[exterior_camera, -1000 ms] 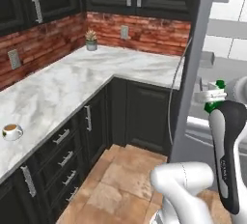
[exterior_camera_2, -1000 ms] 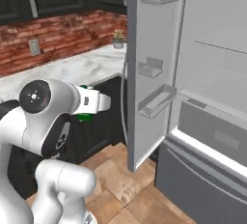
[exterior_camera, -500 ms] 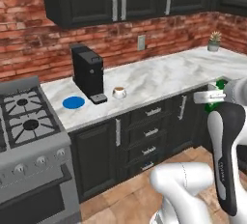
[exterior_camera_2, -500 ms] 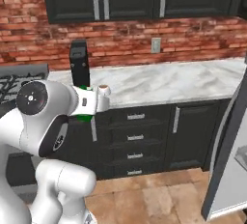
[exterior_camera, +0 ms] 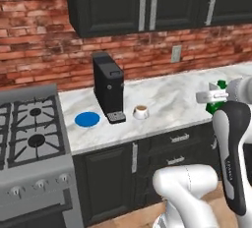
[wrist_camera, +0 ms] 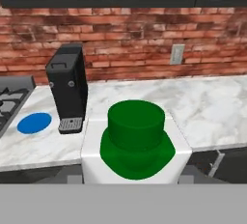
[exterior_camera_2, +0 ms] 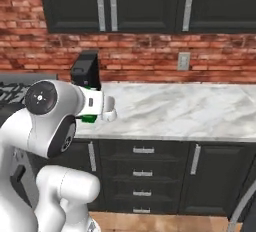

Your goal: Take a sugar cube from the saucer and place it inside the coffee. Then, grab milk from the fridge and place it next to the coffee on the counter to sweeten the coffee.

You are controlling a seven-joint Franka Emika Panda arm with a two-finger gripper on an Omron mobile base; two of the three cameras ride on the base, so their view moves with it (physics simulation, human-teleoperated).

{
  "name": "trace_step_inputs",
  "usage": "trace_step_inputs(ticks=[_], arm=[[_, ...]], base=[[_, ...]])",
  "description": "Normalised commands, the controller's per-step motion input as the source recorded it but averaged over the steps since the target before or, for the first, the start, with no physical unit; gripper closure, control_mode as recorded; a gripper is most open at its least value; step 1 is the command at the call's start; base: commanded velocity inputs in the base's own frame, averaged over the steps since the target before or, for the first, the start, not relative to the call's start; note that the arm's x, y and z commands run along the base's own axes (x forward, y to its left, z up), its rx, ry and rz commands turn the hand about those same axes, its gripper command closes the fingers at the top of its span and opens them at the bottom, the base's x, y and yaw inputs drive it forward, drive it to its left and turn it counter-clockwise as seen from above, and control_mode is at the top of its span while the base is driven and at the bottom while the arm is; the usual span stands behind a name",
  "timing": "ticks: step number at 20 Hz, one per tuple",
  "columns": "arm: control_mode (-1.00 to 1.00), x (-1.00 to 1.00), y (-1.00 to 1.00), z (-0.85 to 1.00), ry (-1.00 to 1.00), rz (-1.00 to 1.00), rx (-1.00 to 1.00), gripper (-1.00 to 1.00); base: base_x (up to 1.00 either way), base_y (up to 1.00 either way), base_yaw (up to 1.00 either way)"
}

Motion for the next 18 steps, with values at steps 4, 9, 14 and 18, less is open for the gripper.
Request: trace_step_inputs(ticks=[4, 9, 14, 18], arm=[[1.0, 0.0, 0.0, 0.0, 0.0, 0.0, 0.0, 1.0], [1.0, 0.0, 0.0, 0.0, 0.0, 0.0, 0.0, 1.0], [1.0, 0.0, 0.0, 0.0, 0.0, 0.0, 0.0, 1.0], [1.0, 0.0, 0.0, 0.0, 0.0, 0.0, 0.0, 1.0]], base=[[0.79, 0.0, 0.24], [0.37, -0.04, 0.06], [0.29, -0.36, 0.07], [0.31, -0.45, 0.07]])
